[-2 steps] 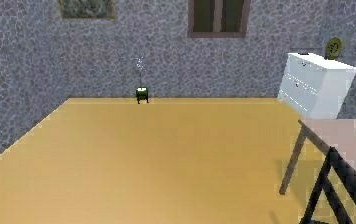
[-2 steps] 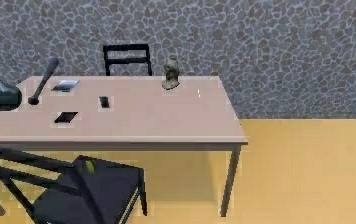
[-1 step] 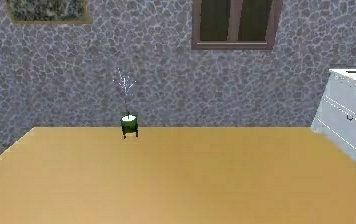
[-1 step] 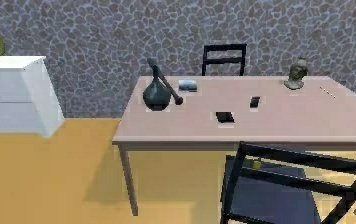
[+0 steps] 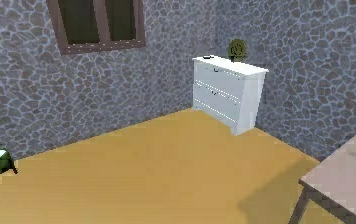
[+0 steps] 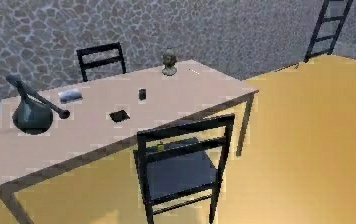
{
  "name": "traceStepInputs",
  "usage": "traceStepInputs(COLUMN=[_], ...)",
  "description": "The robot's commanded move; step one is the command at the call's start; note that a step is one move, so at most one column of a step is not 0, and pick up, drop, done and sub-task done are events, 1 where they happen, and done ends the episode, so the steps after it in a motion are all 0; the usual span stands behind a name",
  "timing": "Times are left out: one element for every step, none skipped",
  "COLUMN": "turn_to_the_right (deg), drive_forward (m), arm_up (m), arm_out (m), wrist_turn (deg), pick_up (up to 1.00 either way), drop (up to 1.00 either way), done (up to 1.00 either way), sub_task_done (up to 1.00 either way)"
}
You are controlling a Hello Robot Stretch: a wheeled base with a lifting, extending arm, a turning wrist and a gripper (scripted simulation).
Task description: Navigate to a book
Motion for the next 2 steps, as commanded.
traceStepInputs(turn_to_the_right=[0.0, 45.0], drive_forward=[0.25, 0.0], arm_up=[0.0, 0.0], arm_out=[0.0, 0.0], wrist_turn=[0.0, 0.0], pick_up=[0.0, 0.0], drop=[0.0, 0.0], done=[0.0, 0.0], sub_task_done=[0.0, 0.0])
